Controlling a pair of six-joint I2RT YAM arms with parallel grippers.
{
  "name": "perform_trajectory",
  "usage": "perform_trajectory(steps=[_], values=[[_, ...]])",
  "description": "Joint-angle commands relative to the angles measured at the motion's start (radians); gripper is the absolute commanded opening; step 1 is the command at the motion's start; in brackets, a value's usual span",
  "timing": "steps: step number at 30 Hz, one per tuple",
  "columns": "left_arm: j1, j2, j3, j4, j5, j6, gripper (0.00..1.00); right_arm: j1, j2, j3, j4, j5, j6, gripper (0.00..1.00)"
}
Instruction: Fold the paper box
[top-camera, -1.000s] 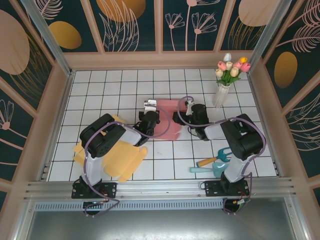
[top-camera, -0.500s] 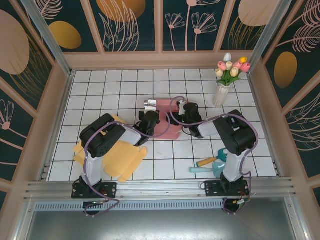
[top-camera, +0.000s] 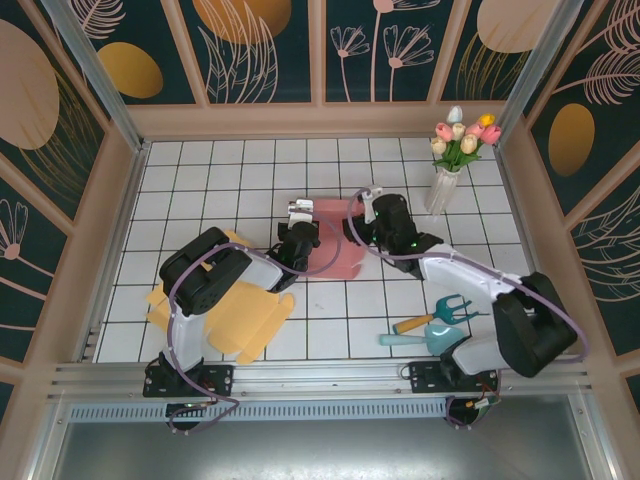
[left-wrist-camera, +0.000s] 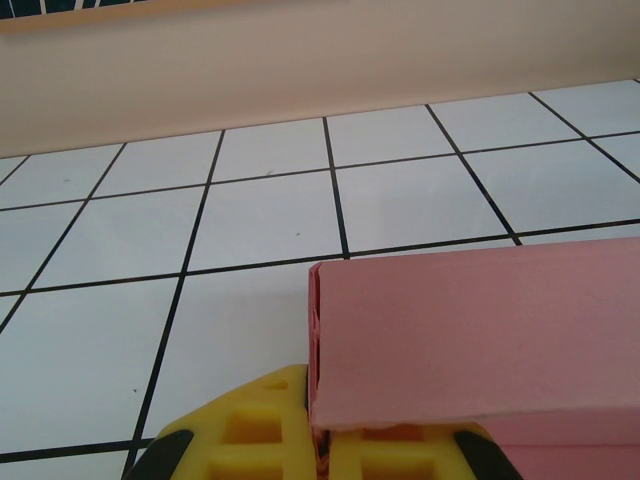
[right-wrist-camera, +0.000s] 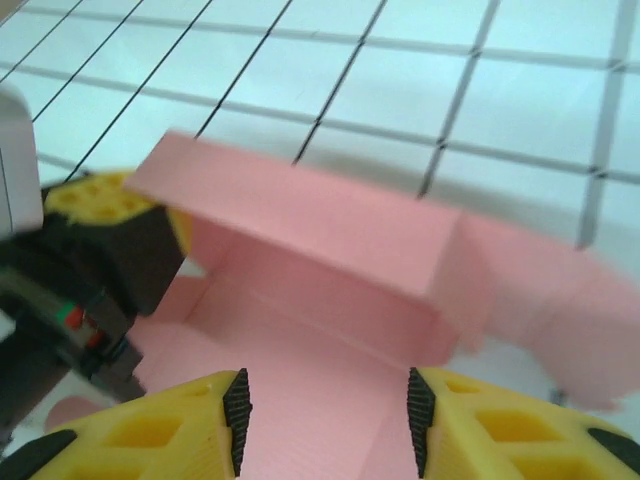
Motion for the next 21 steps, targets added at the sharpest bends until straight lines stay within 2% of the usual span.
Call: perform_trajectory(steps=[1, 4, 8, 10, 14, 21], values=[[-0.003, 0.030, 0.003, -0.068, 0.010, 0.022, 0.00, -0.015, -0.058, 0.088, -0.145, 0.288, -0.079, 0.51], [-0.003, 0.034, 0.008, -0.076, 0.013, 0.024, 0.00, -0.082, -0.052, 0.110, -0.080, 0.347, -0.167, 0.55], [-0.003, 0.037, 0.015, -0.086, 0.014, 0.027, 0.00, -0.218, 0.077, 0.214, -0.145, 0.253, -0.273, 0.55], [-0.004, 0.040, 0.019, -0.091, 0.013, 0.026, 0.00, -0.255, 0.160, 0.260, -0.193, 0.233, -0.339, 0.55], [-0.002, 0.041, 0.021, -0.094, 0.016, 0.029, 0.00, -0.299, 0.295, 0.286, -0.243, 0.169, -0.479, 0.55], [-0.003, 0.040, 0.018, -0.088, 0.020, 0.032, 0.00, -0.316, 0.425, 0.259, -0.231, 0.038, -0.595, 0.55]])
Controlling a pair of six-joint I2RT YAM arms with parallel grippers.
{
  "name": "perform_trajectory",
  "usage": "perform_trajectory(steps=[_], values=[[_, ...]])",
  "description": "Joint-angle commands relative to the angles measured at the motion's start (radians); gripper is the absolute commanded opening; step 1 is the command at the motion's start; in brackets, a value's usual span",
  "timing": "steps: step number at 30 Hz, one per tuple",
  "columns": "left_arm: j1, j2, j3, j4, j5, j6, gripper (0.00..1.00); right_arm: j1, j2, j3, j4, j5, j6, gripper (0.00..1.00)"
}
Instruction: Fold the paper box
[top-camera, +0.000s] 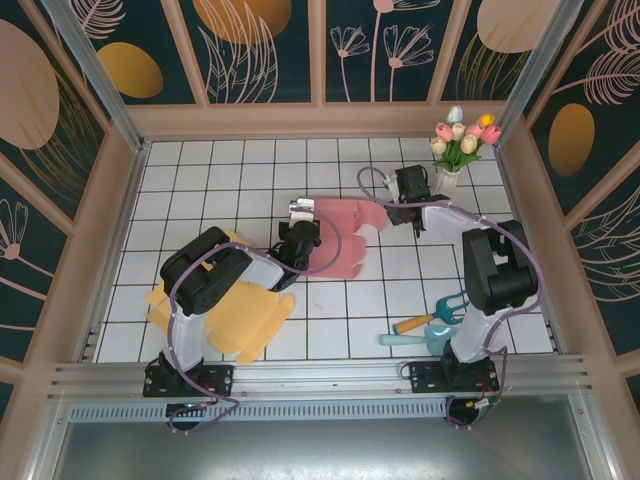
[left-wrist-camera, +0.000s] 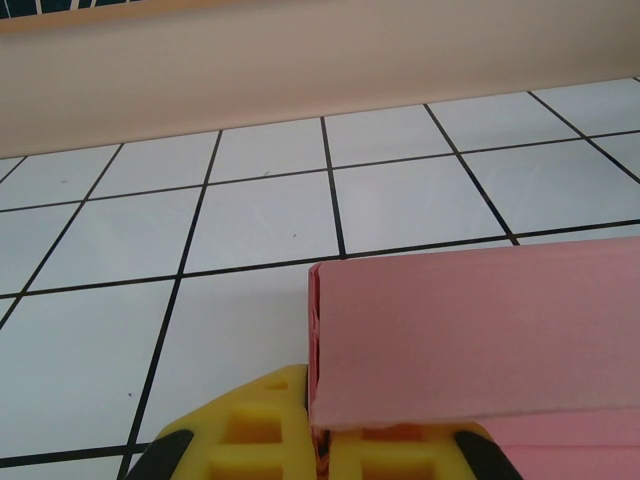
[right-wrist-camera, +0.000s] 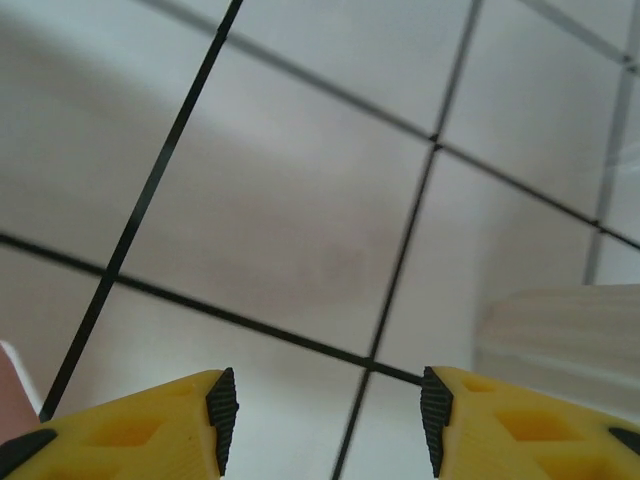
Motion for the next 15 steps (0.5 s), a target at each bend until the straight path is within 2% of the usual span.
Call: perform_trajectory(steps=[1, 7, 15], values=[[-0.003, 0.037, 0.005, -0.074, 0.020, 0.031, 0.00, -0.002, 0.009, -0.021, 0.011, -0.104, -0.098, 0.55], [-0.003, 0.038, 0.007, -0.077, 0.022, 0.033, 0.00, -0.002, -0.013, -0.062, 0.064, -0.250, -0.108, 0.54], [-0.004, 0.038, 0.011, -0.082, 0.024, 0.033, 0.00, -0.002, -0.088, -0.116, 0.092, -0.383, -0.151, 0.52]])
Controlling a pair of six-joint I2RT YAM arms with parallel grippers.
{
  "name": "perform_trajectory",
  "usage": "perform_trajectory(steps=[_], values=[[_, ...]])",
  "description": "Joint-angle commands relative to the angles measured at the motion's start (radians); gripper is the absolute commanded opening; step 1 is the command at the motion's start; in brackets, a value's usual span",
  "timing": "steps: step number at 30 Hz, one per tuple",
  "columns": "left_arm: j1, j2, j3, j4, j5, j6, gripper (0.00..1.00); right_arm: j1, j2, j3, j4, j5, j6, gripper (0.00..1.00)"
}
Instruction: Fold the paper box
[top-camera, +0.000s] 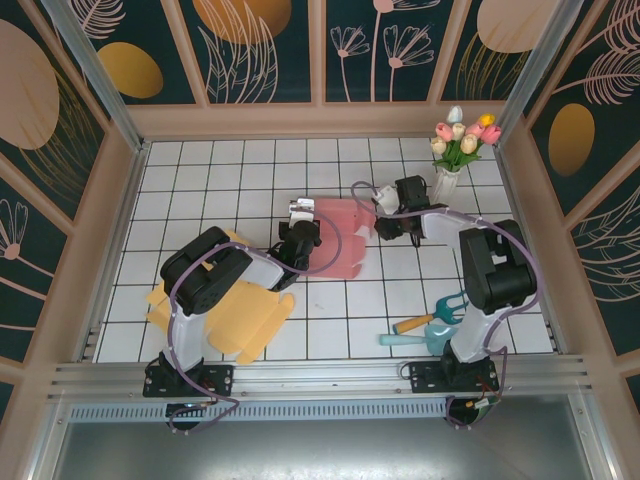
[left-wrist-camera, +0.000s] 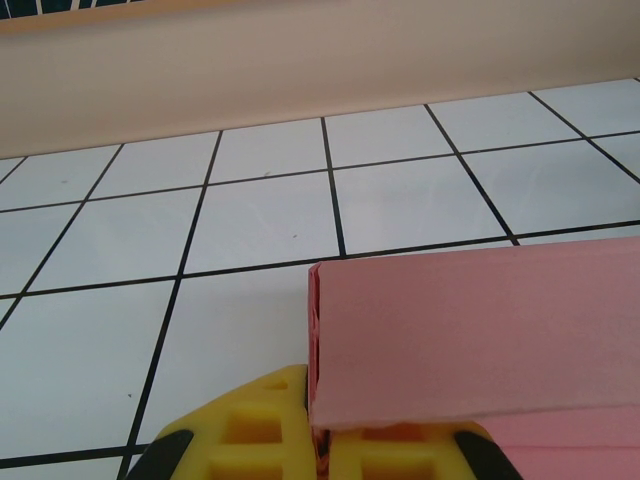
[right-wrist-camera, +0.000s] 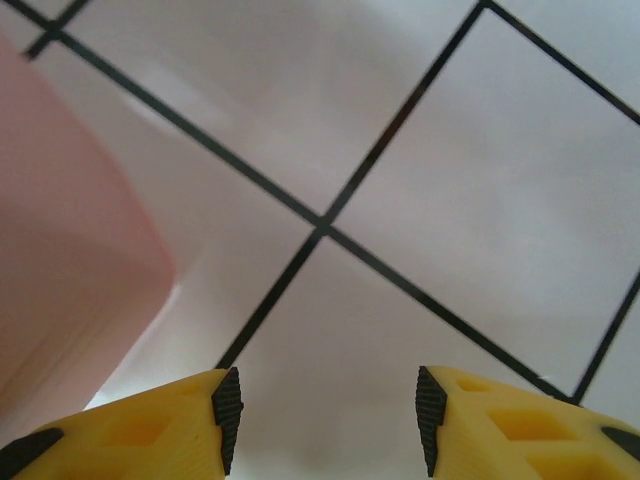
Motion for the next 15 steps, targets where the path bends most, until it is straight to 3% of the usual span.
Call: perform_trajectory(steps=[1, 5, 15], values=[[-0.003, 0.036, 0.010, -0.083, 0.025, 0.034, 0.00, -0.001, -0.079, -0.028, 0.051, -0.129, -0.036, 0.52], [-0.004, 0.038, 0.011, -0.085, 0.026, 0.034, 0.00, 0.009, -0.123, -0.048, 0.085, -0.210, -0.035, 0.52], [-0.003, 0.039, 0.014, -0.089, 0.027, 0.036, 0.00, 0.024, -0.132, -0.046, 0.113, -0.237, 0.002, 0.50]])
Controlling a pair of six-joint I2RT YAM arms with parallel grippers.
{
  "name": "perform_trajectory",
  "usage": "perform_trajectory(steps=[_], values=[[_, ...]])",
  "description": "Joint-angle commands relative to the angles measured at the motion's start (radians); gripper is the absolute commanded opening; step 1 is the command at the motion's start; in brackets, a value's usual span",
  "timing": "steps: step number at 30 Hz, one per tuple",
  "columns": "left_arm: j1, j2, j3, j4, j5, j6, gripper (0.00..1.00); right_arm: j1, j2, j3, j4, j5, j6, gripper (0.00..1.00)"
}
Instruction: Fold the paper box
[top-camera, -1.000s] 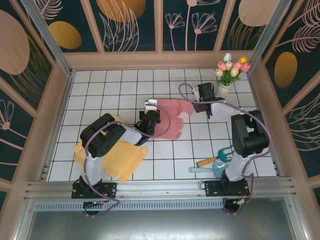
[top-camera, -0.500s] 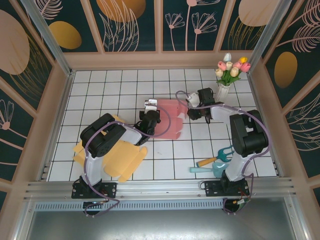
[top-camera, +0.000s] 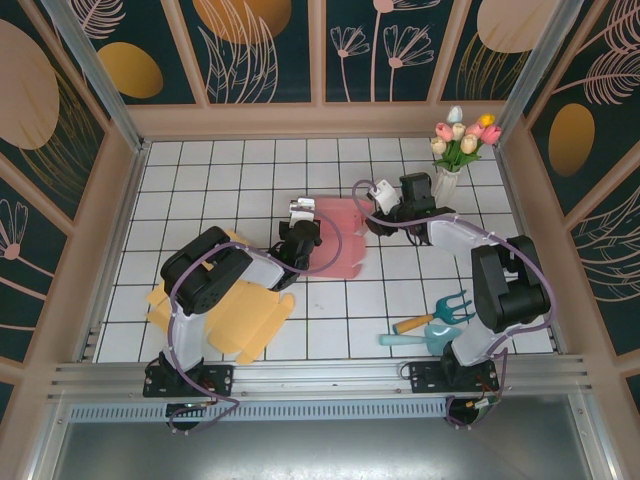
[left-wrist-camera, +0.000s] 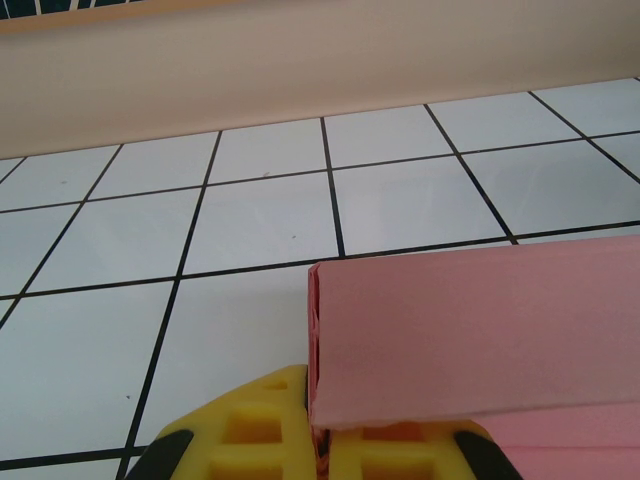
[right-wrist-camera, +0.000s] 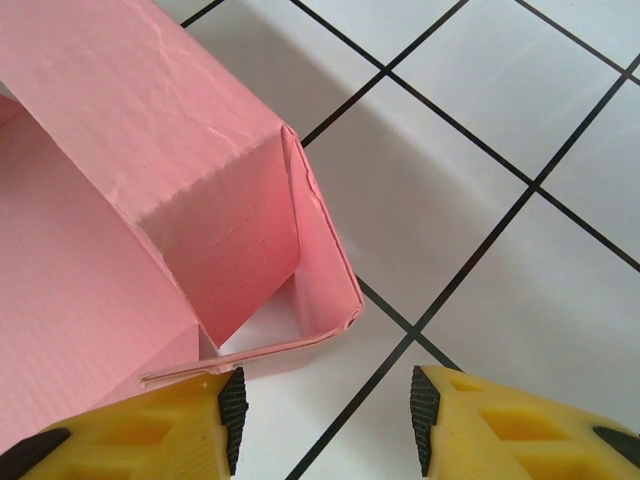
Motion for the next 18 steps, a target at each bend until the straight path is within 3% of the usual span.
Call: perform_trajectory(steps=[1, 18], values=[[-0.003, 0.038, 0.009, -0.083, 0.028, 0.035, 0.00, 0.009, -0.006, -0.006, 0.040, -0.049, 0.014, 0.50], [-0.002, 0.039, 0.010, -0.086, 0.027, 0.035, 0.00, 0.020, 0.012, -0.066, 0.131, -0.150, 0.033, 0.43]])
